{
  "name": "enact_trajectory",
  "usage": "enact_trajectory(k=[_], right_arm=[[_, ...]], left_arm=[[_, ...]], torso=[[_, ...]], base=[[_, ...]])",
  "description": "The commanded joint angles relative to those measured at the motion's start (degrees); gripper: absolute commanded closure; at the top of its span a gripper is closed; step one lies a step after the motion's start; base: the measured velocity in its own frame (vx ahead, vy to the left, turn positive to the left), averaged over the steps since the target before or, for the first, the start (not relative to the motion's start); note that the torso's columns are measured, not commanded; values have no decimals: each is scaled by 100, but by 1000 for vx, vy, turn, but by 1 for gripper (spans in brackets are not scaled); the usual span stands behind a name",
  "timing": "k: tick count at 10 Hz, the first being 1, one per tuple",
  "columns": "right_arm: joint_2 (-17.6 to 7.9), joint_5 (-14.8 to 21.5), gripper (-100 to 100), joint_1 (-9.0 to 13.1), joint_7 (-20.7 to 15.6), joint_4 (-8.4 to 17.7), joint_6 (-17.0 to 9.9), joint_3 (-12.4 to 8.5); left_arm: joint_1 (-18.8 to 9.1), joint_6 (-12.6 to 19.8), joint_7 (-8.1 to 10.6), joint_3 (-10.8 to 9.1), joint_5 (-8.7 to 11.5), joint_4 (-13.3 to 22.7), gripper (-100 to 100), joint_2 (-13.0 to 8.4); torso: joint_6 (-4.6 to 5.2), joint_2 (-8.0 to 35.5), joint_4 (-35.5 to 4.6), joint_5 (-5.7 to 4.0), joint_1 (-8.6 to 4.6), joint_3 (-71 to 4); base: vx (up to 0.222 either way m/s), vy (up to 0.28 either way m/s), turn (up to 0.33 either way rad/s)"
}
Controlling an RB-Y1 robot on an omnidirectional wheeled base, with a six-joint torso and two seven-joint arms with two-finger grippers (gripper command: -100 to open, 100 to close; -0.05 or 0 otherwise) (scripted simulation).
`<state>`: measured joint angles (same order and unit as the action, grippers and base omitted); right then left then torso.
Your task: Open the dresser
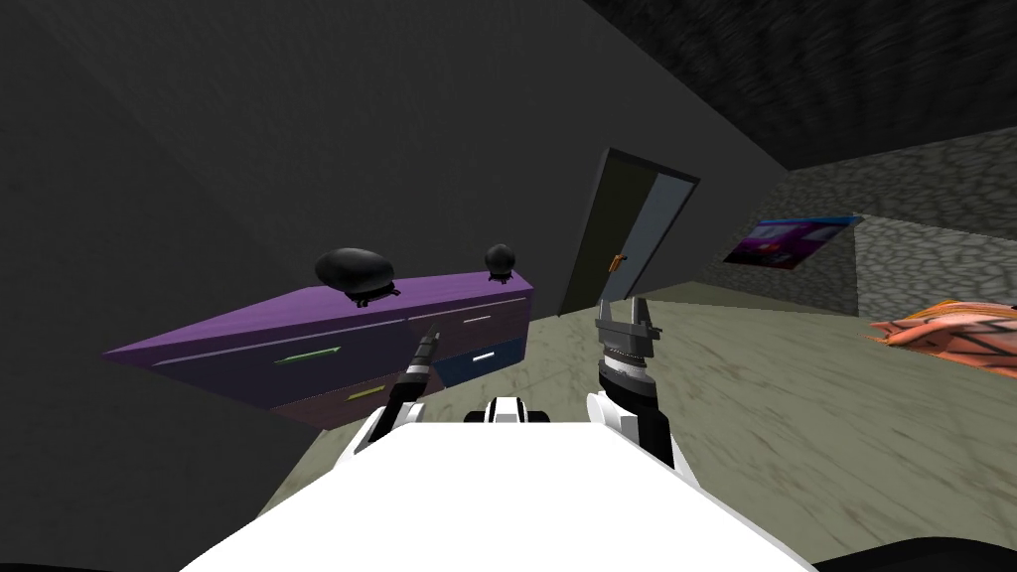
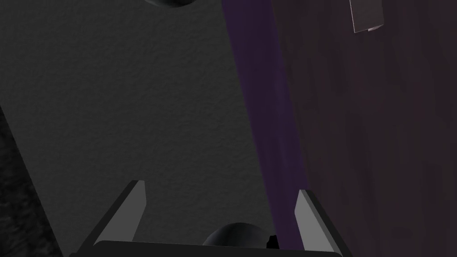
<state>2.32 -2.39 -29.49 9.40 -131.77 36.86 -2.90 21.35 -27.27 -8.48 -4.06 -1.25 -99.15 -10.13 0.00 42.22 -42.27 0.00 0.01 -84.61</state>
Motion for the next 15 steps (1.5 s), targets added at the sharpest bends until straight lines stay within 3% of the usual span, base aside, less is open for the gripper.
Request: enact_trajectory(k=[1,4,8,12,15], right_arm=[[0,0,0,0,0,0,0,0],[0,0,0,0,0,0,0,0],[0,0,0,0,0,0,0,0],[0,0,0,0,0,0,0,0],[0,0,0,1,0,0,0,0]], left_arm=[[-67,-110,-5,-66,3,391,-100,-13],[-159,-222,-13,-146,5,871,-100,51],[-277,-364,-24,-248,7,1484,-100,300],[-362,-469,-32,-323,9,1924,-100,776],[-388,-500,-35,-345,10,2060,-100,1198]], torso=[[0,2,0,0,-1,1],[1,3,-1,1,-1,2],[0,4,-1,1,3,3],[0,11,-3,0,2,7],[0,14,-4,1,2,9]], base=[[118,-73,27],[122,-69,24],[115,-69,24],[92,-54,17],[39,-32,7]])
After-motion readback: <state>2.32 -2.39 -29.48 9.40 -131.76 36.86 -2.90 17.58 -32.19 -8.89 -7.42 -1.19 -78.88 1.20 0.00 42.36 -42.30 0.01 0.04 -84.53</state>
